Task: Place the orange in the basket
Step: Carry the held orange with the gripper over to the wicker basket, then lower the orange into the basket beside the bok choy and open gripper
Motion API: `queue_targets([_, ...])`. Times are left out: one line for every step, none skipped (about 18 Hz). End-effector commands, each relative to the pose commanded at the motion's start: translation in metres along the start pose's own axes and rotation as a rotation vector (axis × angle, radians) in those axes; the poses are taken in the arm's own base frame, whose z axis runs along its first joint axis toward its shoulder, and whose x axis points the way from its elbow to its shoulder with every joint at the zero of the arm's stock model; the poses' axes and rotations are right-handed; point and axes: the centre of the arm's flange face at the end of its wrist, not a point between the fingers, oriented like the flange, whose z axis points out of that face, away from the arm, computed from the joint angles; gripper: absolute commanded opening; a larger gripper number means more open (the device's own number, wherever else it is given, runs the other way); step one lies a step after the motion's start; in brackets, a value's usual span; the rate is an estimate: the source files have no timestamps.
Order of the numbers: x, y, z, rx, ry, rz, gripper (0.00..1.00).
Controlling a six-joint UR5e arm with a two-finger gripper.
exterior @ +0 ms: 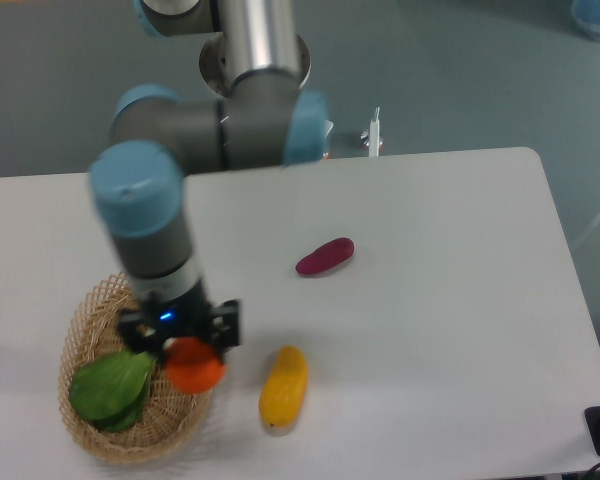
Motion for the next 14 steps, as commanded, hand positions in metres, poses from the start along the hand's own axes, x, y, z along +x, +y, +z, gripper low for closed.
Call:
queue_targets([0.002, 0.001, 0.009, -0.008, 0.001, -0.017, 0.63])
queue_targets([0.002, 0.001, 0.019, -0.02, 0.0, -0.025, 0.63])
queue_targets([0.002, 0.002, 0.028, -0.032, -0.001, -0.024, 0.64])
queue_targets([0.003, 0.002, 0.032, -0.038, 0.0, -0.025, 0.64])
queue_targets([0.004, 0.003, 0.036, -0.044, 0.0, -0.023, 0.64])
queue_targets([0.004, 0.004, 0.043, -0.055, -0.001, -0.024, 0.64])
queue_targets([0.004, 0.006, 0.058, -0.075, -0.003, -0.025, 0.65])
queue_targets([0.005, 0.006, 0.066, -0.081, -0.003, -0.023, 0.65])
queue_targets([0.006, 0.007, 0.07, -0.084, -0.003, -0.022, 0.68])
queue_targets([0.006, 0.007, 0.07, -0.084, -0.002, -0.022, 0.7])
queue_targets([0.006, 0.009, 0.076, -0.095, -0.002, -0.02, 0.72])
queue_targets([0.006, 0.01, 0.082, -0.101, -0.003, -0.02, 0.72])
queue_targets([0.008, 0.011, 0.086, -0.105, -0.004, -0.016, 0.72])
queue_targets([0.01, 0.011, 0.086, -0.104, -0.004, -0.013, 0.72])
